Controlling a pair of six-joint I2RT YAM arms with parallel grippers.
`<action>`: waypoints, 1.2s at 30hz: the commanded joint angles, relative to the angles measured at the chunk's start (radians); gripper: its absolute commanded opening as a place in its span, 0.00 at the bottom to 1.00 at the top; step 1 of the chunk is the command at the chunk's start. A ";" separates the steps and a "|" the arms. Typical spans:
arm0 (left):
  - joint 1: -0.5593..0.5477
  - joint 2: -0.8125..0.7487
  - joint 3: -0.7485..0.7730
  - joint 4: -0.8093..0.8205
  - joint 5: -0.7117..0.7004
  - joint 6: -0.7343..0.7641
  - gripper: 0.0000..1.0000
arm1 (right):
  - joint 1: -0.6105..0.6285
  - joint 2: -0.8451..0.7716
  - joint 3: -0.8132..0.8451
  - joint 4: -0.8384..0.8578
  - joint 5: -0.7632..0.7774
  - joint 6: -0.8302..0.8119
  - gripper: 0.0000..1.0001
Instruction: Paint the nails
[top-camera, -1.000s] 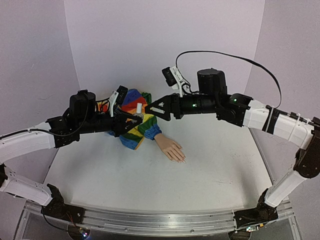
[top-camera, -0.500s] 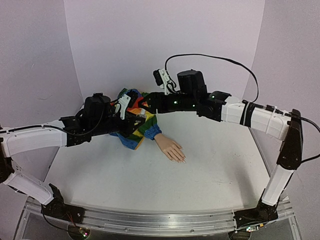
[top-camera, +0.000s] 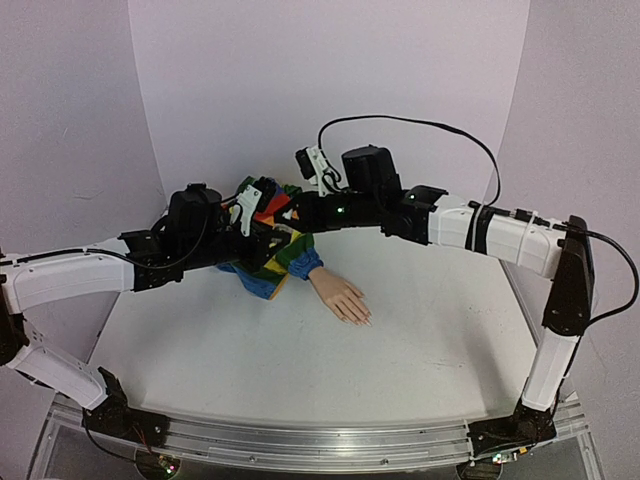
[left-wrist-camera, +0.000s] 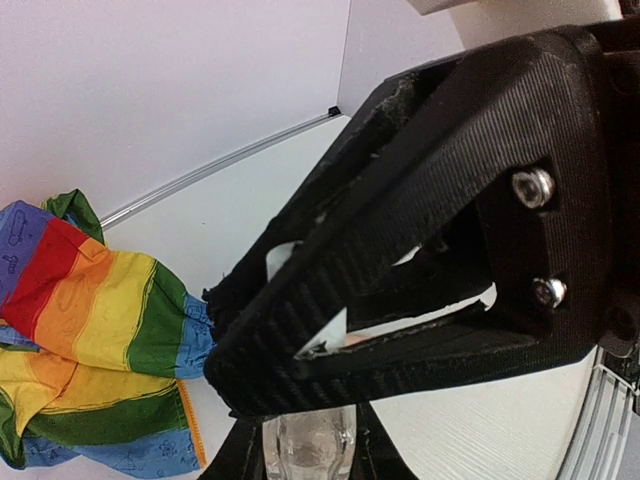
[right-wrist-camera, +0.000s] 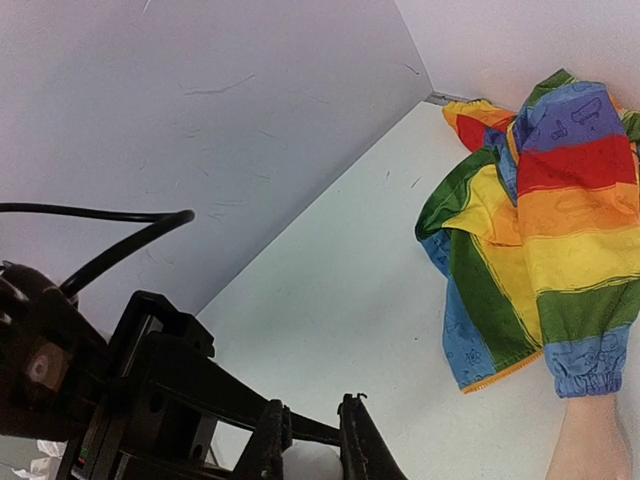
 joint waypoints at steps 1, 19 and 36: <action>-0.004 -0.019 0.054 0.069 0.051 -0.022 0.00 | -0.003 -0.020 0.021 0.028 -0.080 -0.034 0.06; 0.051 -0.093 0.090 0.085 0.953 -0.142 0.00 | -0.003 -0.240 -0.220 0.041 -0.944 -0.307 0.00; 0.048 -0.200 -0.065 0.081 0.134 -0.134 0.00 | -0.005 -0.344 -0.282 0.021 -0.126 -0.176 0.65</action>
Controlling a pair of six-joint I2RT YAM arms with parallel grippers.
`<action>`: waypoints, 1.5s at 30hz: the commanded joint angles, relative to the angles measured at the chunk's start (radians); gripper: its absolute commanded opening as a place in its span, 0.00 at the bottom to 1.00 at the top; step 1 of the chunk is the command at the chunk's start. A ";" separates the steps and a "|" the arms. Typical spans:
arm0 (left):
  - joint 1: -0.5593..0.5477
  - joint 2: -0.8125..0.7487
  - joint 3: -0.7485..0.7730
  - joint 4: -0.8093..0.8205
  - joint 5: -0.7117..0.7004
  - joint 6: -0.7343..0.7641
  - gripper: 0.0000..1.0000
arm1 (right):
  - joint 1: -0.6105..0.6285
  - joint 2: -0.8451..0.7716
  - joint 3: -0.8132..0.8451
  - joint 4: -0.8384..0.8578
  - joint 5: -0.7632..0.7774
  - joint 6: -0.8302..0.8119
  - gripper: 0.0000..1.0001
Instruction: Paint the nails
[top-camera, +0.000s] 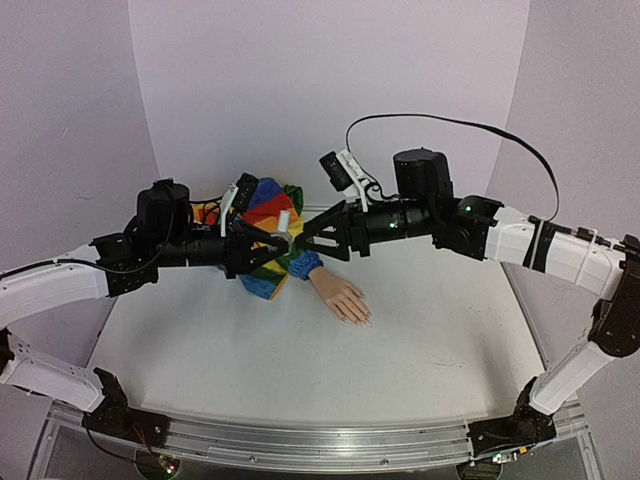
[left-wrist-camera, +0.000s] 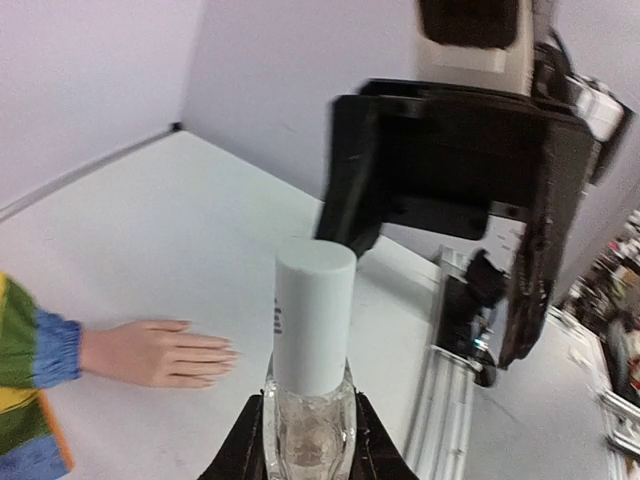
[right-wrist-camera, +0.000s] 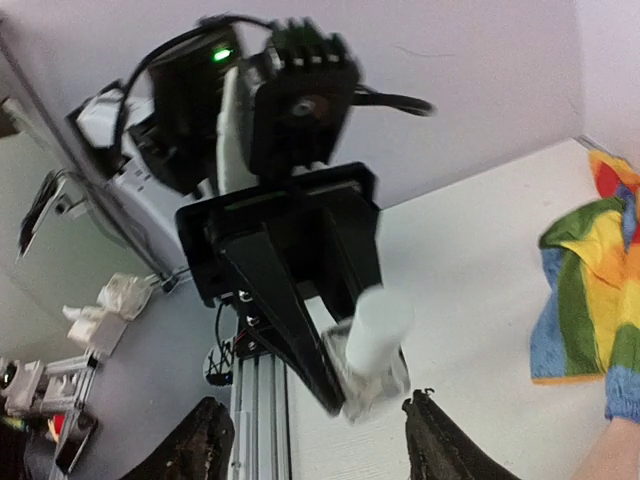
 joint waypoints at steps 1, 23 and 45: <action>0.018 -0.082 -0.037 0.072 -0.407 0.037 0.00 | 0.008 -0.039 0.010 -0.017 0.324 0.089 0.69; 0.007 0.060 0.041 0.072 -0.463 0.155 0.00 | 0.011 0.294 0.330 0.051 0.362 0.291 0.49; 0.049 0.064 0.096 0.072 0.243 0.026 0.00 | -0.002 0.265 0.187 0.096 -0.415 0.069 0.03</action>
